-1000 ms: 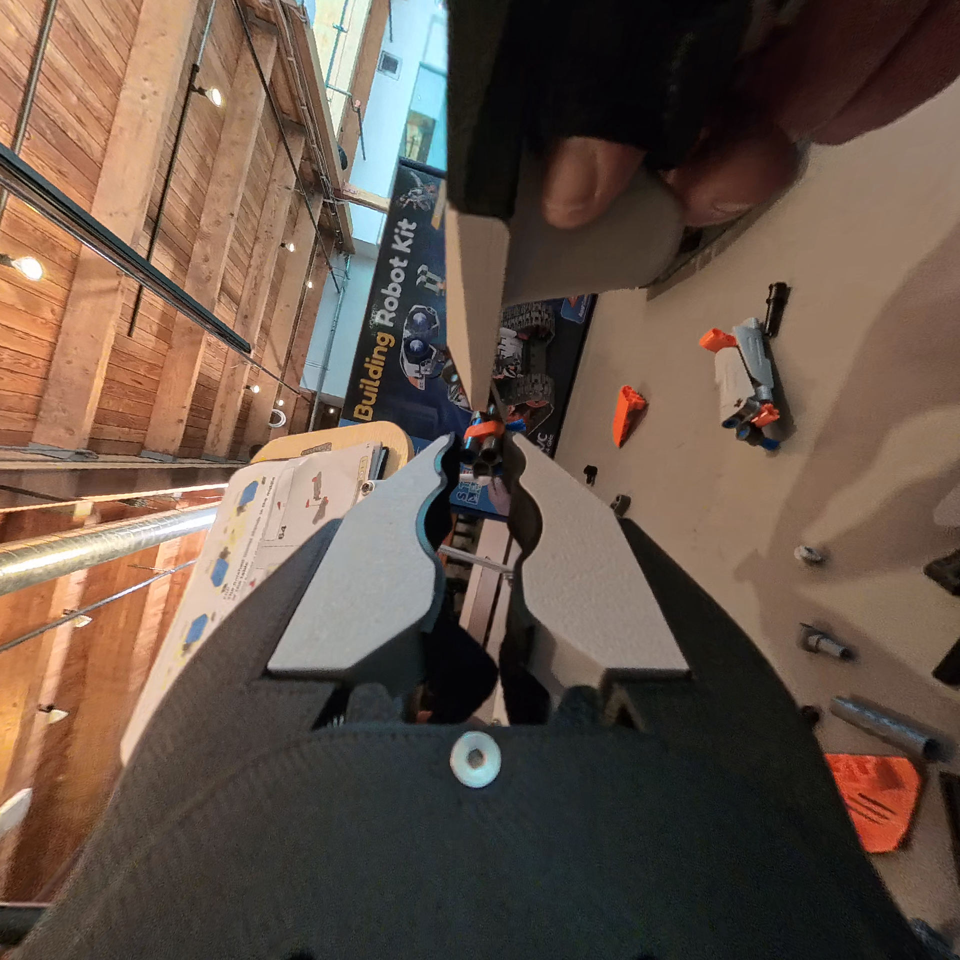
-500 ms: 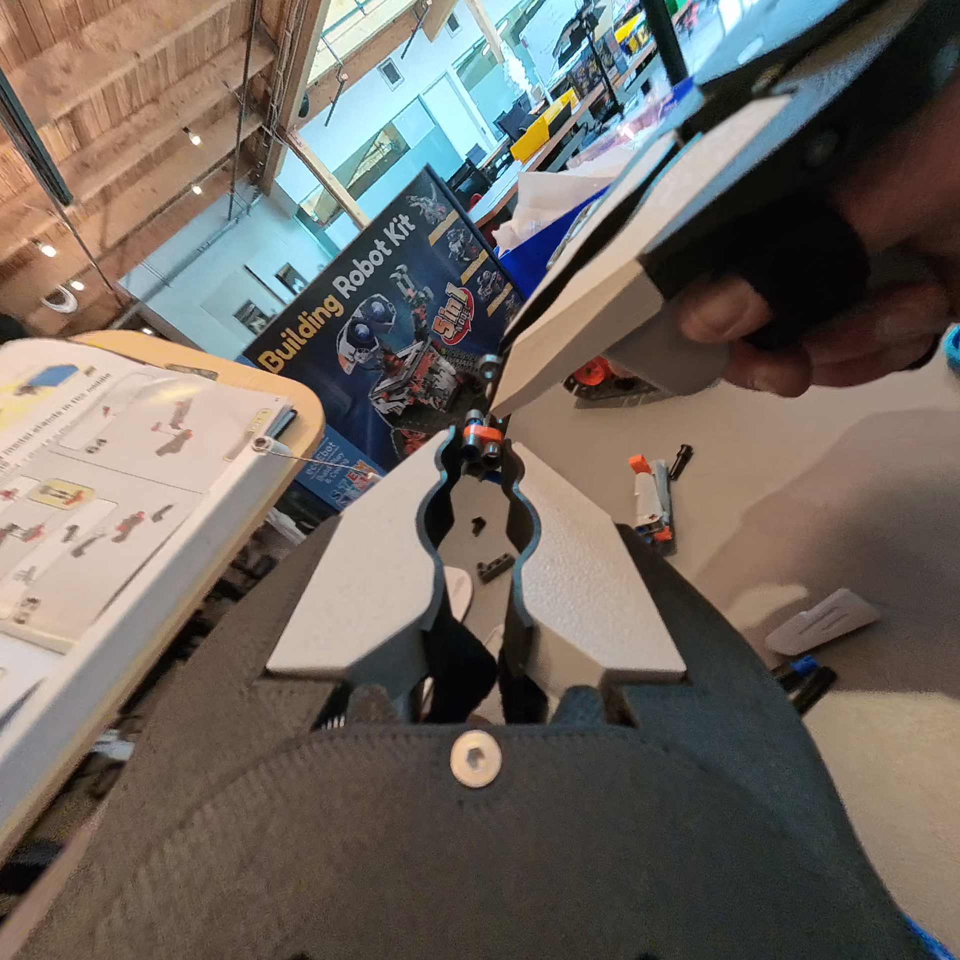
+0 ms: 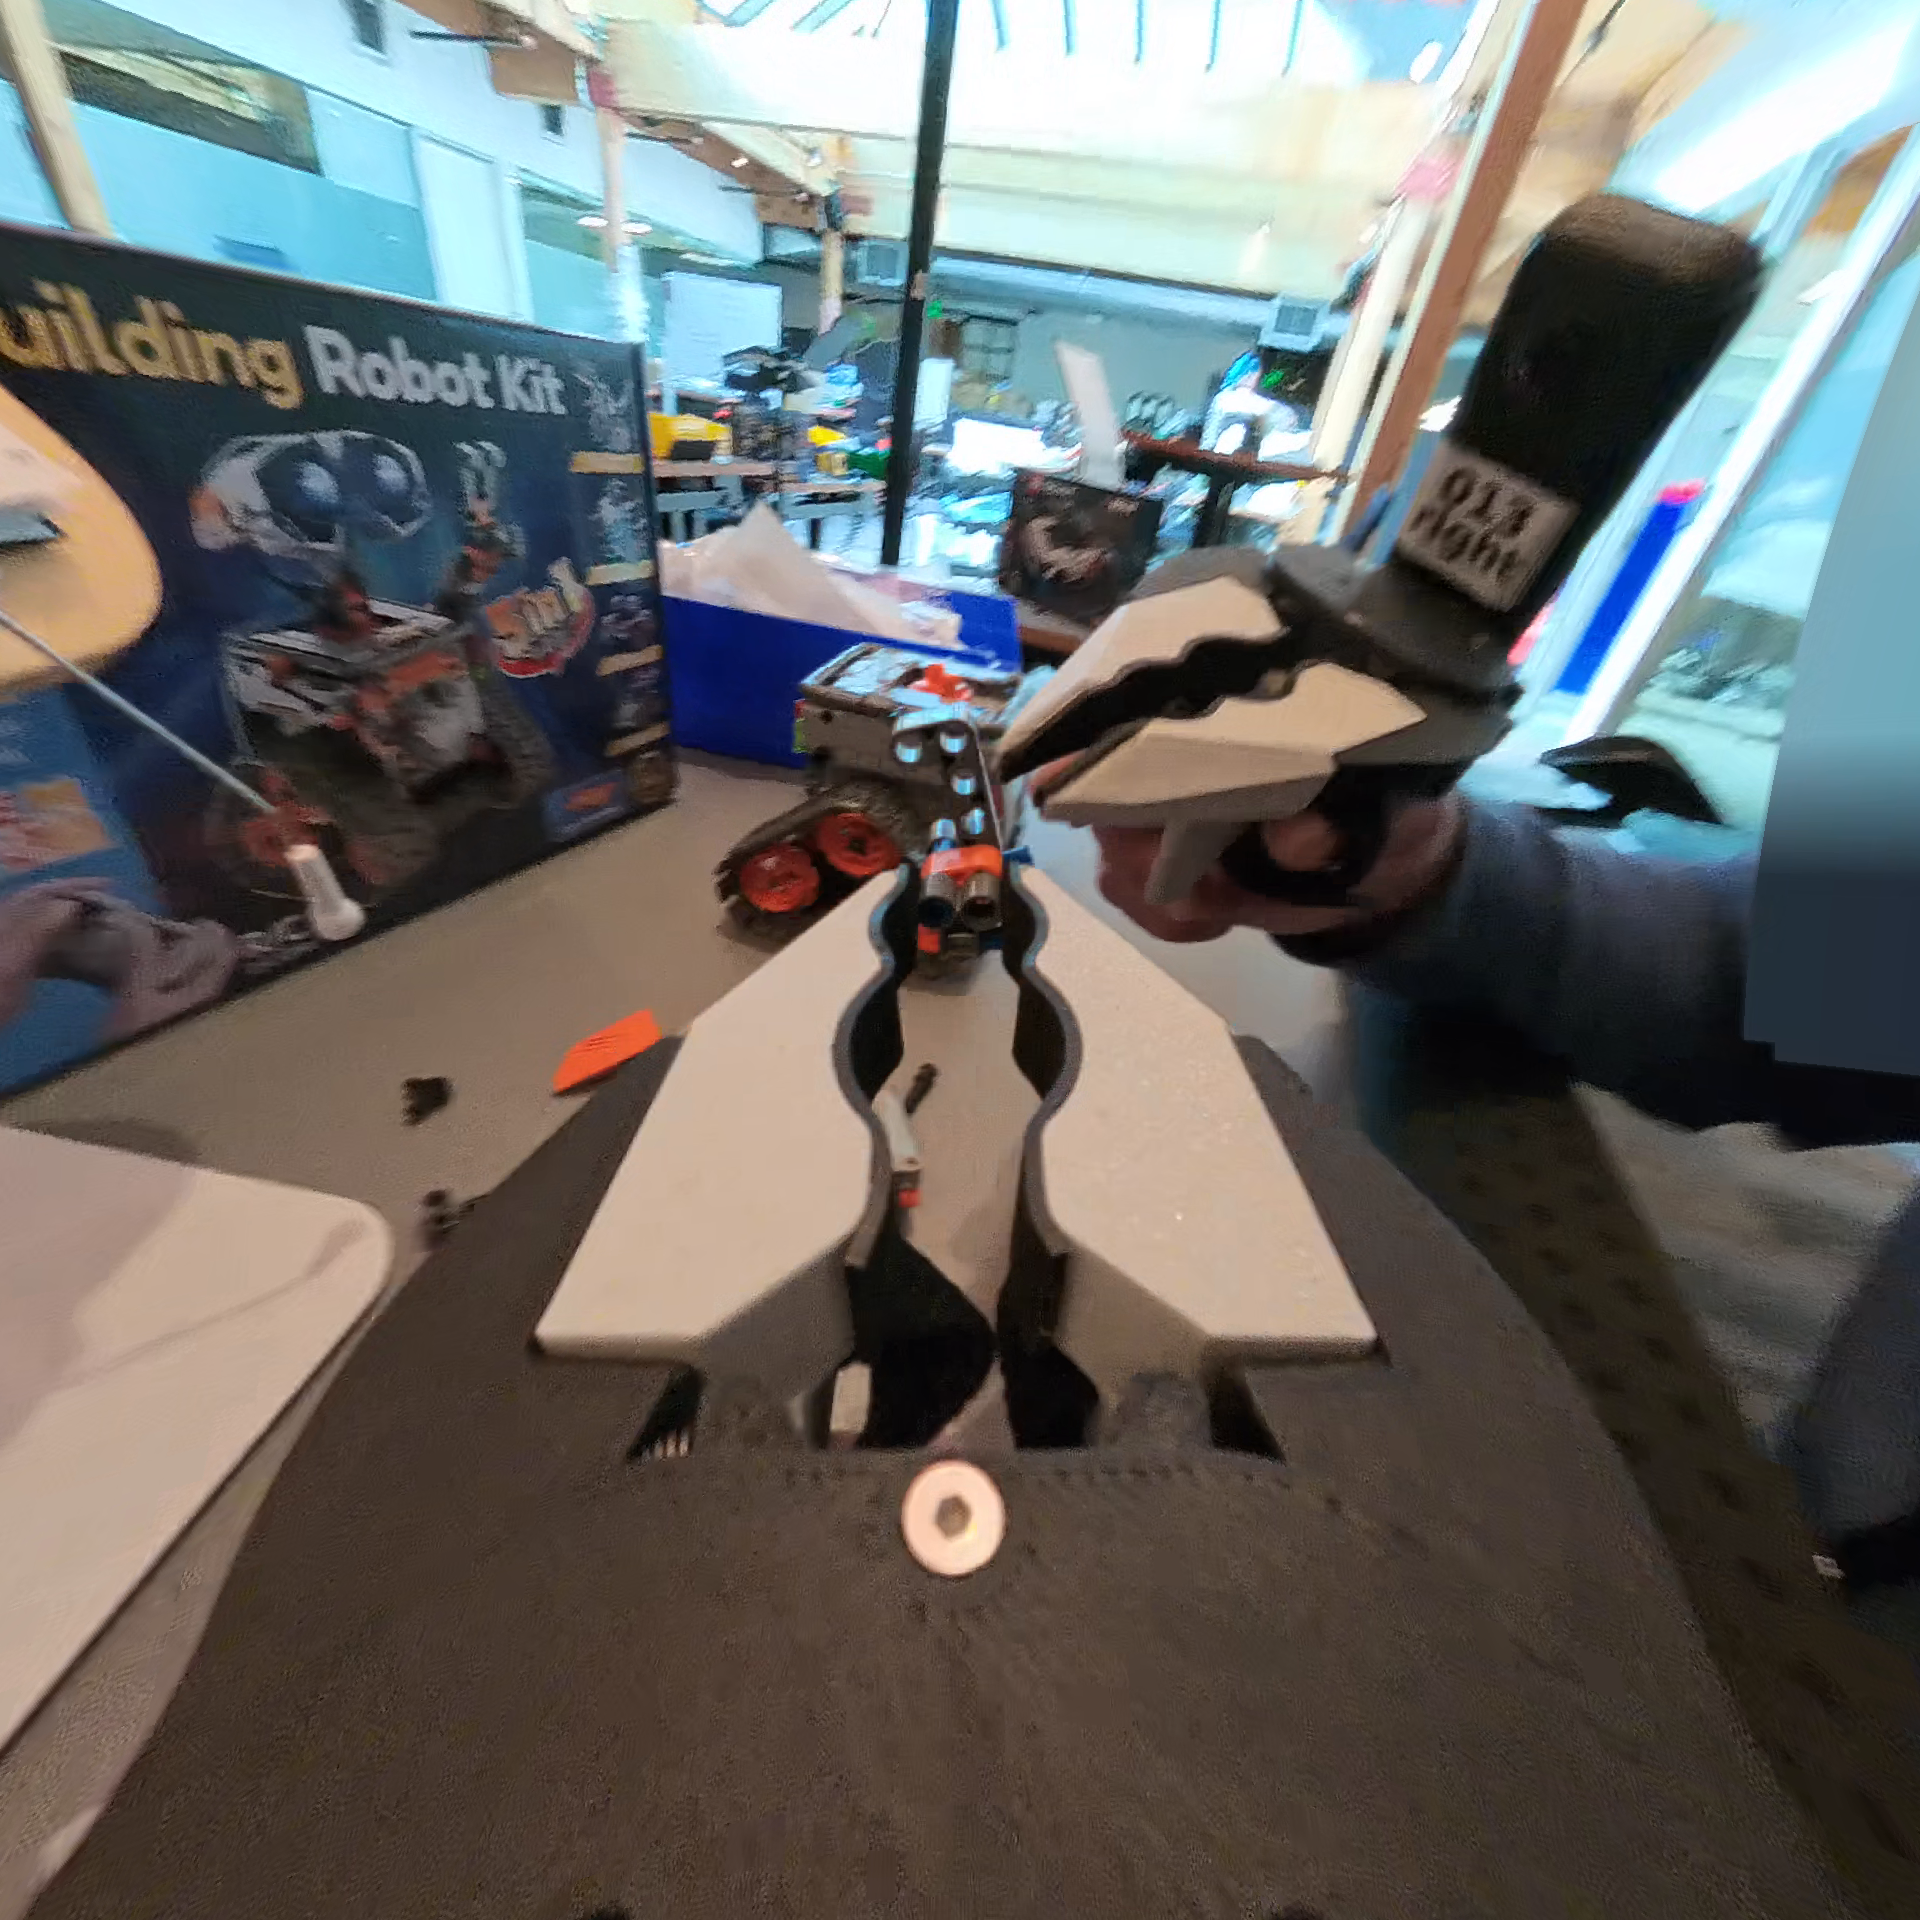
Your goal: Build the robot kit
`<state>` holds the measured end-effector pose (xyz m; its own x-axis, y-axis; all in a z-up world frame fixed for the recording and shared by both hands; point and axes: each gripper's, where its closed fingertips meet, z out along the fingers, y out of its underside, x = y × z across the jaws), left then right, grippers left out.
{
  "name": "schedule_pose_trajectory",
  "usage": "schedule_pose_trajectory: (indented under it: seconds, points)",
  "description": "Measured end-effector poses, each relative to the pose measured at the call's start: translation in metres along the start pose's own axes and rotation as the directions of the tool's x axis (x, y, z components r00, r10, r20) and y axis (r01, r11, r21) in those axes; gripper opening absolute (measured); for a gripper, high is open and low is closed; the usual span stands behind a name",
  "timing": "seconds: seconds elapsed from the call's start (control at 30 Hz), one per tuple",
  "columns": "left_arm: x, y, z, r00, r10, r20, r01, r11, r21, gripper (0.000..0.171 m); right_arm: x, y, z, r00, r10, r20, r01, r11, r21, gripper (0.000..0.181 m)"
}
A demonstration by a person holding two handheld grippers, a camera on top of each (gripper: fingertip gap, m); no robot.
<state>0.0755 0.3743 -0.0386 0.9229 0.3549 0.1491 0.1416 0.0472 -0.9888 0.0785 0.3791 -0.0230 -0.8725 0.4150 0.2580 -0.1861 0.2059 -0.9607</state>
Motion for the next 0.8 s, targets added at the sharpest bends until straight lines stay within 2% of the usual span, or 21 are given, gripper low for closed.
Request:
schedule_pose_trajectory:
  seconds: [0.07,0.17,0.33,0.37,0.5,0.8]
  points:
    - [0.009,-0.004,-0.002,0.994,-0.057,-0.094,0.061,0.997,0.037,0.014,-0.006,-0.003,-0.002,0.999,-0.003,0.047,0.003,1.000,0.017,0.016]
    - [0.018,-0.004,-0.002,0.983,-0.067,-0.172,0.075,0.996,0.041,0.014,-0.012,0.004,0.001,0.996,0.000,0.089,0.001,1.000,-0.020,0.028]
    - [0.031,-0.003,-0.004,0.974,0.029,-0.223,-0.021,0.999,0.038,0.014,-0.025,0.004,-0.006,0.946,0.167,0.279,-0.170,0.985,-0.012,0.023]
    - [0.034,-0.002,-0.005,0.969,0.048,-0.241,-0.040,0.998,0.038,0.014,-0.028,0.003,-0.008,0.928,0.201,0.312,-0.208,0.978,-0.012,0.025]
    - [0.043,-0.001,-0.006,0.957,0.163,-0.241,-0.161,0.987,0.032,0.014,-0.034,-0.003,-0.017,0.847,0.308,0.433,-0.337,0.941,-0.009,0.015]
    - [0.045,-0.001,-0.007,0.954,0.214,-0.208,-0.215,0.976,0.018,0.016,-0.038,-0.002,-0.017,0.911,0.159,0.381,-0.194,0.979,0.056,0.013]
